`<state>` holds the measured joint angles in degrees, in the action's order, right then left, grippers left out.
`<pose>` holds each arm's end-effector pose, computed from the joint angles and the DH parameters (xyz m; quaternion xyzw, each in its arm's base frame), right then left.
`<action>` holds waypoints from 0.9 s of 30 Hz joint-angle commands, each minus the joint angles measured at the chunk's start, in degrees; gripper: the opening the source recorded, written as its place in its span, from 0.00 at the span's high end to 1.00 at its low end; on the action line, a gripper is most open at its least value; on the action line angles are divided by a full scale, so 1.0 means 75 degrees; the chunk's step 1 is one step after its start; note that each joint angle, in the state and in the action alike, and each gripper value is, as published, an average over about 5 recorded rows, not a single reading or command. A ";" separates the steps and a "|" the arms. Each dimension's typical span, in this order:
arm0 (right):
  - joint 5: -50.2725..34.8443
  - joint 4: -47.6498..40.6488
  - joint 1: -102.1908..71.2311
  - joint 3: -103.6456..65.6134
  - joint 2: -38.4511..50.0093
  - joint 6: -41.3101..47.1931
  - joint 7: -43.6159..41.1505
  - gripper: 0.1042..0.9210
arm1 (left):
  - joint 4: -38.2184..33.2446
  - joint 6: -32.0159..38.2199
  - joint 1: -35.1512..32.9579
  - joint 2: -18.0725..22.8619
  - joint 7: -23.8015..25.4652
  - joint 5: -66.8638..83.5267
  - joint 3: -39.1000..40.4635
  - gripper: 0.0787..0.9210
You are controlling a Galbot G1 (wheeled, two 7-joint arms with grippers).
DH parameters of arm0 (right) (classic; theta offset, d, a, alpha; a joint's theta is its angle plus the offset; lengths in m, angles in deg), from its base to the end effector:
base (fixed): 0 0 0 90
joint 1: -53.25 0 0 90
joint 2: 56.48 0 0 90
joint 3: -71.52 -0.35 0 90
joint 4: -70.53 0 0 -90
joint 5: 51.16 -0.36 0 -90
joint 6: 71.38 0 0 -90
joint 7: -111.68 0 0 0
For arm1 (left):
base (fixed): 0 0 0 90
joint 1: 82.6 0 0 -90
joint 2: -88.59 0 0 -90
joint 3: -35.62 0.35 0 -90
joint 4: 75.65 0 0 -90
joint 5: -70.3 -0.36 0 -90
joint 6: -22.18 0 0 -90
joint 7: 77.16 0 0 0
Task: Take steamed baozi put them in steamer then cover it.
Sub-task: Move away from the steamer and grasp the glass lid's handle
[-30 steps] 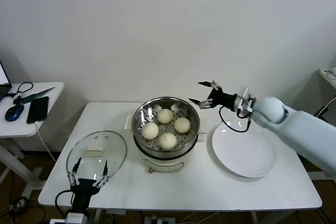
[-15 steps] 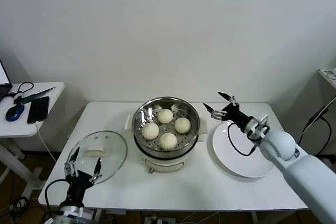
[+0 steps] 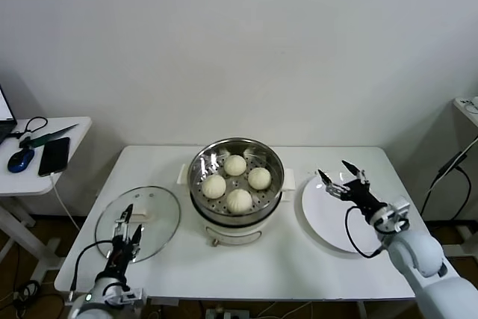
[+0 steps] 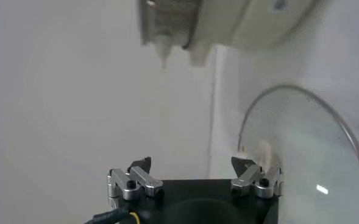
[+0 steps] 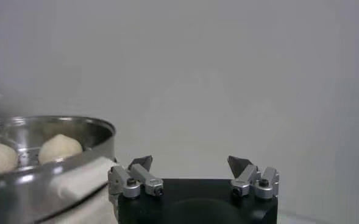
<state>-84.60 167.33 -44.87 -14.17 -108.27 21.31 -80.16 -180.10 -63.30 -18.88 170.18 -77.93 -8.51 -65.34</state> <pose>0.3164 -0.1690 -0.3059 0.1692 -0.9826 0.0290 0.0713 0.1972 0.1036 -0.3736 -0.0343 -0.7033 -0.7054 0.0818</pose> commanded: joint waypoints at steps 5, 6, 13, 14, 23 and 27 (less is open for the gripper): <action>0.0410 -0.0037 -0.0941 -0.0877 -0.0455 -0.0038 -0.0067 0.12 | 0.2359 0.0045 0.1679 -0.0137 -0.0550 -0.1359 -0.0139 0.12; 0.0430 -0.0051 -0.0936 -0.0879 -0.0462 -0.0046 -0.0071 0.12 | 0.2415 0.0039 0.1732 -0.0128 -0.0575 -0.1343 -0.0134 0.12; 0.0616 -0.0130 -0.0944 -0.0887 -0.0509 -0.0125 -0.0141 0.12 | 0.2810 -0.0022 0.2142 -0.0103 -0.0750 -0.1357 -0.0141 0.12; 0.0648 -0.0140 -0.0950 -0.0888 -0.0519 -0.0143 -0.0152 0.12 | 0.2871 -0.0026 0.2200 -0.0106 -0.0773 -0.1366 -0.0141 0.12; 0.0892 -0.0271 -0.0961 -0.0892 -0.0592 -0.0270 -0.0250 0.12 | 0.3362 -0.0080 0.2559 -0.0103 -0.0955 -0.1429 -0.0099 0.12; 0.0940 -0.0302 -0.0971 -0.0895 -0.0619 -0.0315 -0.0287 0.12 | 0.3462 -0.0109 0.2632 -0.0101 -0.1134 -0.1400 -0.0066 0.12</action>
<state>-78.43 165.28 -51.56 -20.36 -112.64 19.21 -82.19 -158.52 -63.78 -2.34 169.53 -84.40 -18.24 -66.02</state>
